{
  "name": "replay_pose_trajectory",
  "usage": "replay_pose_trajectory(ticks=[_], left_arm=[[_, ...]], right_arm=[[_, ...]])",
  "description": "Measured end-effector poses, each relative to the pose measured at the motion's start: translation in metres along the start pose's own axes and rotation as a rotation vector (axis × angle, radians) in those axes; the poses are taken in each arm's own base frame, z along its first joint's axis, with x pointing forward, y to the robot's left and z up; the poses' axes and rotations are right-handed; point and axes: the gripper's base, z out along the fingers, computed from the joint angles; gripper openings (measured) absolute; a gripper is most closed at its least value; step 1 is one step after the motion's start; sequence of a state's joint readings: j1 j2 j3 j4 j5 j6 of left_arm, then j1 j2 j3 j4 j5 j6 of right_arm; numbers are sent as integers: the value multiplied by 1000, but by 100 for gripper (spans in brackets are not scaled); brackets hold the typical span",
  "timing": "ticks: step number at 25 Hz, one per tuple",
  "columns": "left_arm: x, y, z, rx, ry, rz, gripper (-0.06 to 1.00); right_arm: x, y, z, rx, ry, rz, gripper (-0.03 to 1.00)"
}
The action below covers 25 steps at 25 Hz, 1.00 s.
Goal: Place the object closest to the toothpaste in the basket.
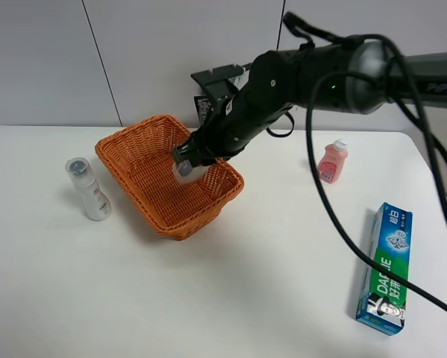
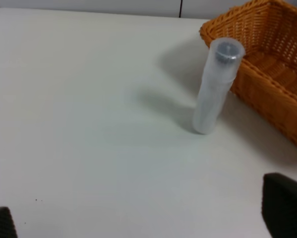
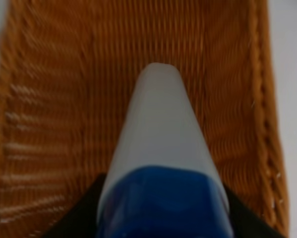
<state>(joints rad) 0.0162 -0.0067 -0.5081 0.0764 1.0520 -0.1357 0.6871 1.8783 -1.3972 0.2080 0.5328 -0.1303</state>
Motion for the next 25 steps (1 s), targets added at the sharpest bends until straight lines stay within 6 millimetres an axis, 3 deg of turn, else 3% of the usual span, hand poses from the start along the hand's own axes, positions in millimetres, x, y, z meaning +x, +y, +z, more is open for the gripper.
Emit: replay_pose_trajectory(ticks=[3,4,7,9,12,14,17,21,24,25], left_arm=[[0,0,0,0,0,0,99],[0,0,0,0,0,0,99],[0,0,0,0,0,0,99],[0,0,0,0,0,0,99],[0,0,0,0,0,0,99],[0,0,0,0,0,0,99],[0,0,0,0,0,0,99],[0,0,0,0,0,0,99],[0,0,0,0,0,0,99],[0,0,0,0,0,0,99]], right_arm=[[9,-3,21,3,47,-13,39],[8,-3,23,1,37,-9,46],[-3,-1,18,-15,-59,59,83],[-8,1,9,-33,-99,107,93],[-31,7,-41,-43,-272,105,99],[-45,12,-92,-41,-418,72,99],[-52,16,-194,-10,-669,0,99],[-20,12,-308,79,-828,-53,99],[30,3,-362,183,-834,-27,99],[49,-2,-371,241,-818,-10,99]])
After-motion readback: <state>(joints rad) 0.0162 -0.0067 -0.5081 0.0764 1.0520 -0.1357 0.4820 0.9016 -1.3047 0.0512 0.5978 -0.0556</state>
